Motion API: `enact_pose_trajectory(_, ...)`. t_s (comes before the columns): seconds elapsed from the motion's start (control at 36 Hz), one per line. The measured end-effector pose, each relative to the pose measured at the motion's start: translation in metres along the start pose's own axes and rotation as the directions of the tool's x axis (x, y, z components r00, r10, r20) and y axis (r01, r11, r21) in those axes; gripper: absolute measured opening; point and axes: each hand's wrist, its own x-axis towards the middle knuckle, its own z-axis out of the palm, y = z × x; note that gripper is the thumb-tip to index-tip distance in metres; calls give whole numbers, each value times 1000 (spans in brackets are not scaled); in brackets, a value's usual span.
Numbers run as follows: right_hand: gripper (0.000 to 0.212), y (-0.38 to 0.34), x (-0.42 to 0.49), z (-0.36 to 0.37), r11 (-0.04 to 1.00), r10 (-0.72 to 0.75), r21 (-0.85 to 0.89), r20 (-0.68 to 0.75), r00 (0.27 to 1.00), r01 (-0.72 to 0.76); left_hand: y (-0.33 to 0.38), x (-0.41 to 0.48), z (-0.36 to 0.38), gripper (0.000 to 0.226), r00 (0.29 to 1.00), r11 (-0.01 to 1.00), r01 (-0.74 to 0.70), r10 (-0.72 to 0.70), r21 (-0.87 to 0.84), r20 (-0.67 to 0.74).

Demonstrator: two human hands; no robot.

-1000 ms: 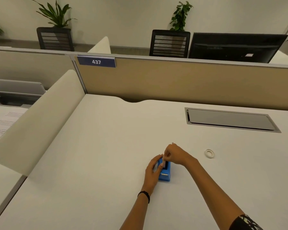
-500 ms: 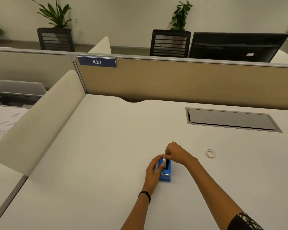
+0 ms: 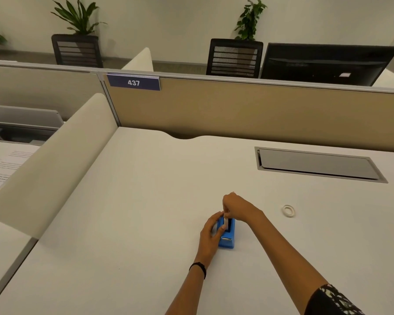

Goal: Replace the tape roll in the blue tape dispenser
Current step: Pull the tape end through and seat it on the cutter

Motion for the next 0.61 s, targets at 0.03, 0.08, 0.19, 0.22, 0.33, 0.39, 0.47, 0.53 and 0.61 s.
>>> enact_pose_trajectory(0.03, 19, 0, 0, -1, 1000, 2, -3, 6, 1000, -2, 0, 0, 0, 32, 1000, 1000, 0, 0, 0, 0)
enact_pose_trajectory(0.08, 18, -1, 0, -1, 1000, 3, -21, 18, 1000, -3, 0, 0, 0, 32, 1000, 1000, -2, 2, 3, 3)
enact_pose_trajectory(0.19, 18, -4, 0, -2, 997, 9, -71, 25, 1000, -7, -2, 0, 0, 32, 1000, 1000, 3, -3, 7, 7)
enact_pose_trajectory(0.22, 17, -4, 0, -1, 996, 5, -91, 23, 1000, -2, -2, 0, 0, 32, 1000, 1000, 3, -3, 12, 5)
enact_pose_trajectory(0.33, 35, -7, -1, -1, 992, -1, -124, 3, 1000, 1, -4, 0, 0, 34, 1000, 999, -9, 9, 33, -5)
enact_pose_trajectory(0.39, 19, -4, 1, -1, 992, -15, -127, -4, 1000, 14, -5, 1, 0, 33, 1000, 999, -9, 9, 38, -7)
enact_pose_trajectory(0.47, 17, -1, 3, 2, 992, 23, -122, 10, 1000, -21, -6, 2, 1, 33, 1000, 999, 3, -3, 46, -8)
enact_pose_trajectory(0.53, 14, 0, 4, 4, 993, 9, -115, -7, 1000, -10, -6, 2, 1, 33, 1000, 999, -3, 3, 46, -10)
enact_pose_trajectory(0.61, 11, -1, 6, 4, 995, -5, -97, -10, 1000, 4, -4, 2, 1, 33, 1000, 999, -11, 11, 40, -2)
